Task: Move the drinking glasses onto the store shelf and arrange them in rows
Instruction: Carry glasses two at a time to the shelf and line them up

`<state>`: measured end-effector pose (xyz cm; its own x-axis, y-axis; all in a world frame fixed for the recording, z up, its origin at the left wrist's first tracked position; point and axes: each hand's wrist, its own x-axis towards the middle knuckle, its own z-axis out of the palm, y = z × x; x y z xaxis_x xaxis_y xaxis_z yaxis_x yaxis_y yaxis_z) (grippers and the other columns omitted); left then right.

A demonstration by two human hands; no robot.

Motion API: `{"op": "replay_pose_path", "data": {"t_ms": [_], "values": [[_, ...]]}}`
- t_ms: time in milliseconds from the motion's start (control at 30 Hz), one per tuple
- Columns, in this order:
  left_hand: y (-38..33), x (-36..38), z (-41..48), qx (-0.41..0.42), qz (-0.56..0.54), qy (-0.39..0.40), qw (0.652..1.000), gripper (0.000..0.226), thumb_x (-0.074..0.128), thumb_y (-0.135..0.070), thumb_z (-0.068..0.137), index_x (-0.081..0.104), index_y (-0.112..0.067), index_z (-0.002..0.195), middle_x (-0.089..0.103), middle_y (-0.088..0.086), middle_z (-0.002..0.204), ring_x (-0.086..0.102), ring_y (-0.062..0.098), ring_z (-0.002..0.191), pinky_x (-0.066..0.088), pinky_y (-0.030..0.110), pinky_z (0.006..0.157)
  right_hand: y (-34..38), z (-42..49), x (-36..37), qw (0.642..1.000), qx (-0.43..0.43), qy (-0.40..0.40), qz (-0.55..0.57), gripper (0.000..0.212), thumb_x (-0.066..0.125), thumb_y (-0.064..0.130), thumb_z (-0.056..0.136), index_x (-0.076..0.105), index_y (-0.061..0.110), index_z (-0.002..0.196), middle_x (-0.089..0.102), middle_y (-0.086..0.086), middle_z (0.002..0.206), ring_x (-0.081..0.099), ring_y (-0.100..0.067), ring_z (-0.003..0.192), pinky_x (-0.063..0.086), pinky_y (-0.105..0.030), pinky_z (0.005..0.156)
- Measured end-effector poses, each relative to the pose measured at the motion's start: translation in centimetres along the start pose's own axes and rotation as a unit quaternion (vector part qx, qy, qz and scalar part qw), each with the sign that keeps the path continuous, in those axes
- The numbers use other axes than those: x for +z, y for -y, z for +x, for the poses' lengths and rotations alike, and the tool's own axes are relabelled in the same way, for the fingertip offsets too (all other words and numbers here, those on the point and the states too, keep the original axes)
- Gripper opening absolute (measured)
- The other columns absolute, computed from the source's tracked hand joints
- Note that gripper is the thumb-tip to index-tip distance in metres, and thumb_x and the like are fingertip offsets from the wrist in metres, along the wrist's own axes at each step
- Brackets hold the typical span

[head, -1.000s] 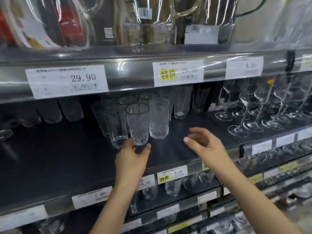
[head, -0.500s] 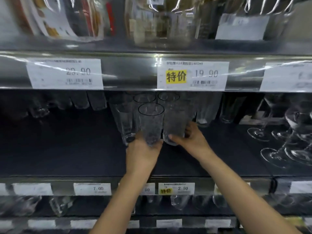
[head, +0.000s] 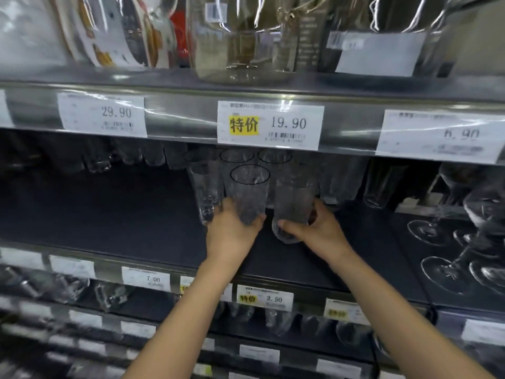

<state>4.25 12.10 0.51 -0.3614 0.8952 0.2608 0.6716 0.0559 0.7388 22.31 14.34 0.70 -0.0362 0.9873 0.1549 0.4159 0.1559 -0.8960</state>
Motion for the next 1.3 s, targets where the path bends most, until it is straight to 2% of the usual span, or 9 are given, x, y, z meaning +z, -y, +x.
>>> {"op": "replay_pose_path", "data": {"t_ms": [167, 333, 433, 633, 767, 900, 1000, 1133, 1300], "values": [[-0.8, 0.5, 0.2, -0.041, -0.116, 0.036, 0.992, 0.067, 0.082, -0.043, 0.075, 0.039, -0.016, 0.12, 0.062, 0.001, 0.121, 0.06, 0.016, 0.105, 0.045, 0.022, 0.081, -0.4, -0.5, -1.3, 0.999, 0.019, 0.016, 0.023, 0.069, 0.085, 0.029, 0.073, 0.036, 0.026, 0.121, 0.056, 0.018, 0.103, 0.057, -0.003, 0.098, 0.044, -0.022, 0.087], [-1.2, 0.8, 0.6, -0.045, -0.143, 0.024, 0.988, 0.074, 0.083, -0.046, 0.072, 0.043, -0.016, 0.127, 0.063, 0.0, 0.123, 0.061, 0.017, 0.112, 0.047, 0.026, 0.092, -1.2, -0.9, -2.0, 0.999, 0.014, 0.029, 0.037, 0.083, 0.087, 0.031, 0.067, 0.031, 0.027, 0.128, 0.059, 0.01, 0.115, 0.059, -0.01, 0.11, 0.049, -0.031, 0.097], [-1.1, 0.3, 0.3, -0.038, -0.139, 0.022, 0.989, 0.063, 0.084, -0.04, 0.071, 0.047, -0.02, 0.117, 0.067, -0.002, 0.115, 0.064, 0.016, 0.107, 0.05, 0.026, 0.089, -0.8, -1.4, -2.0, 0.997, 0.006, 0.032, 0.068, 0.079, 0.089, 0.032, 0.067, 0.036, 0.034, 0.126, 0.059, 0.014, 0.115, 0.059, -0.007, 0.109, 0.047, -0.026, 0.092], [-0.4, -3.7, -3.3, 0.005, -0.102, 0.006, 0.995, 0.059, 0.086, -0.044, 0.064, 0.051, -0.028, 0.109, 0.067, -0.013, 0.104, 0.064, 0.005, 0.096, 0.052, 0.021, 0.085, 0.1, -3.1, -0.7, 0.993, -0.026, 0.055, 0.098, 0.073, 0.09, 0.037, 0.064, 0.05, 0.032, 0.126, 0.067, 0.014, 0.112, 0.065, -0.003, 0.103, 0.053, -0.034, 0.095], [1.0, -7.9, -5.0, -0.013, -0.132, -0.028, 0.991, 0.06, 0.085, -0.04, 0.067, 0.044, -0.03, 0.11, 0.063, -0.016, 0.101, 0.059, -0.009, 0.088, 0.044, 0.003, 0.068, 2.3, -4.8, 2.0, 0.988, -0.072, 0.075, 0.114, 0.064, 0.087, 0.022, 0.071, 0.053, 0.024, 0.125, 0.07, 0.008, 0.109, 0.067, -0.007, 0.101, 0.053, -0.037, 0.093], [3.9, -12.3, -5.9, -0.007, -0.156, -0.056, 0.986, 0.059, 0.085, -0.029, 0.071, 0.043, -0.036, 0.11, 0.06, -0.023, 0.098, 0.055, -0.022, 0.086, 0.039, -0.003, 0.067, 5.2, -6.6, 6.0, 0.979, -0.108, 0.108, 0.133, 0.064, 0.085, 0.011, 0.072, 0.05, 0.022, 0.124, 0.068, 0.009, 0.108, 0.066, 0.0, 0.096, 0.051, -0.018, 0.082], [6.5, -15.7, -6.0, -0.003, -0.169, -0.068, 0.983, 0.054, 0.085, -0.029, 0.073, 0.043, -0.045, 0.102, 0.06, -0.032, 0.095, 0.054, -0.025, 0.088, 0.038, -0.004, 0.068, 7.3, -7.6, 9.5, 0.975, -0.117, 0.125, 0.138, 0.066, 0.085, 0.011, 0.071, 0.048, 0.026, 0.124, 0.067, 0.009, 0.109, 0.066, 0.001, 0.096, 0.051, -0.012, 0.076], [10.5, -19.4, -4.8, -0.01, -0.185, -0.075, 0.98, 0.053, 0.084, -0.033, 0.074, 0.043, -0.047, 0.104, 0.061, -0.027, 0.102, 0.056, -0.022, 0.09, 0.042, 0.0, 0.07, 10.1, -8.2, 14.4, 0.973, -0.118, 0.13, 0.147, 0.066, 0.086, 0.017, 0.07, 0.048, 0.03, 0.122, 0.067, 0.012, 0.109, 0.066, 0.003, 0.097, 0.051, -0.014, 0.077], [16.4, -24.0, -1.8, -0.008, -0.183, -0.053, 0.982, 0.059, 0.085, -0.041, 0.07, 0.045, -0.044, 0.113, 0.064, -0.021, 0.11, 0.062, -0.003, 0.103, 0.047, 0.023, 0.086, 13.6, -8.4, 20.7, 0.975, -0.122, 0.112, 0.148, 0.065, 0.085, 0.021, 0.073, 0.046, 0.033, 0.123, 0.065, 0.014, 0.112, 0.064, 0.006, 0.098, 0.05, -0.008, 0.077]]}}
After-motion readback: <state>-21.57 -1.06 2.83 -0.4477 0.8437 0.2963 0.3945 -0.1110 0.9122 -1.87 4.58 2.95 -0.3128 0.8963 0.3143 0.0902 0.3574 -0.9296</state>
